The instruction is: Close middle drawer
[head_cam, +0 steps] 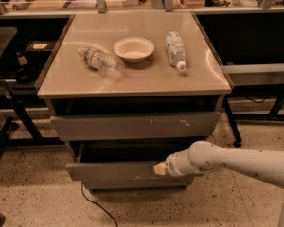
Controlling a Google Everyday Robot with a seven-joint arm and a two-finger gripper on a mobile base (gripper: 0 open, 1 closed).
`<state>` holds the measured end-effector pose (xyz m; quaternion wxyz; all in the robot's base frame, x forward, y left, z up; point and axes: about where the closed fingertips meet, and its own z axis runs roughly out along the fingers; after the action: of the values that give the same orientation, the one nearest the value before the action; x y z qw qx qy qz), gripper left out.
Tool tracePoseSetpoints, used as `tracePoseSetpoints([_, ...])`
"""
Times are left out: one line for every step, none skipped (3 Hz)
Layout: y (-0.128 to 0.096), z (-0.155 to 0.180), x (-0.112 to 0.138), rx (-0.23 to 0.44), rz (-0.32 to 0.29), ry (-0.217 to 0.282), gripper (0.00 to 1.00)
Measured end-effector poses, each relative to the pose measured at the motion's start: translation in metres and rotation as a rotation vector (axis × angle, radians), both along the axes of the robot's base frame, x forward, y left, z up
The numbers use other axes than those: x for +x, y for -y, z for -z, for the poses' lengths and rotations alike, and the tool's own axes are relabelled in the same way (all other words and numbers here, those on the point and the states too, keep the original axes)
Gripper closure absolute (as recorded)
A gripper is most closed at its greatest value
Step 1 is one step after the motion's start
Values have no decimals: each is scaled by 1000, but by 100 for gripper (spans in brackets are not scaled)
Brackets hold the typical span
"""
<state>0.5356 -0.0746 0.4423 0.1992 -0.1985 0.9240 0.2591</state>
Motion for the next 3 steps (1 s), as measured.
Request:
tracePoseSetpoints([-7,11,7,-5,-19,12,100])
tracePoseSetpoints([-7,12,7,-5,-19,12,100])
tracePoseSetpoints([-9,13,20,2,10,28,100])
